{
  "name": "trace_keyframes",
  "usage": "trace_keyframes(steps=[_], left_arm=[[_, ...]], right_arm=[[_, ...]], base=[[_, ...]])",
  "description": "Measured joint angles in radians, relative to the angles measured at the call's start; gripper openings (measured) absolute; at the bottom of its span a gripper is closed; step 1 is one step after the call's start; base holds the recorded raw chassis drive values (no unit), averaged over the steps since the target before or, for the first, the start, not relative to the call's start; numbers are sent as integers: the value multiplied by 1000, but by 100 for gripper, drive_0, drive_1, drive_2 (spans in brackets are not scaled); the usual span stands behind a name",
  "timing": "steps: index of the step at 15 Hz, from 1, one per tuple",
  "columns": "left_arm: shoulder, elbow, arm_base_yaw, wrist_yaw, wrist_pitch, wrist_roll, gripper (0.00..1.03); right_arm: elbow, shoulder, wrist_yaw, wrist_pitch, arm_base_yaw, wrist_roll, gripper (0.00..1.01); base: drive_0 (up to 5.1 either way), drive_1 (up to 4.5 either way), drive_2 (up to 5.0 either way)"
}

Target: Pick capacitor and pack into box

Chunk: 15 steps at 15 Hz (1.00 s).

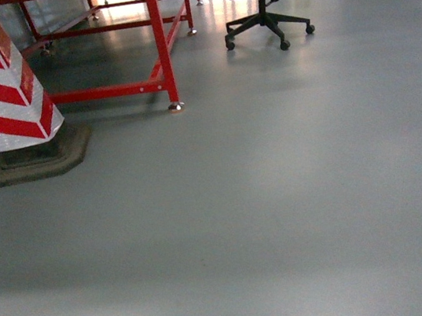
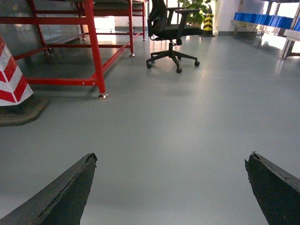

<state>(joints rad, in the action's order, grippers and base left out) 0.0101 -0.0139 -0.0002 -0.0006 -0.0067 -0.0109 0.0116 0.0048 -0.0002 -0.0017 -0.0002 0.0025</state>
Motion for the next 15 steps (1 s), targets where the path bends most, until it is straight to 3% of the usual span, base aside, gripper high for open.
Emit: trace_keyframes(steps=[15], left_arm=[[0,0,0,0,0,0,43]], right_arm=[[0,0,0,-4,0,0,98]], base=[[-505,236,236]])
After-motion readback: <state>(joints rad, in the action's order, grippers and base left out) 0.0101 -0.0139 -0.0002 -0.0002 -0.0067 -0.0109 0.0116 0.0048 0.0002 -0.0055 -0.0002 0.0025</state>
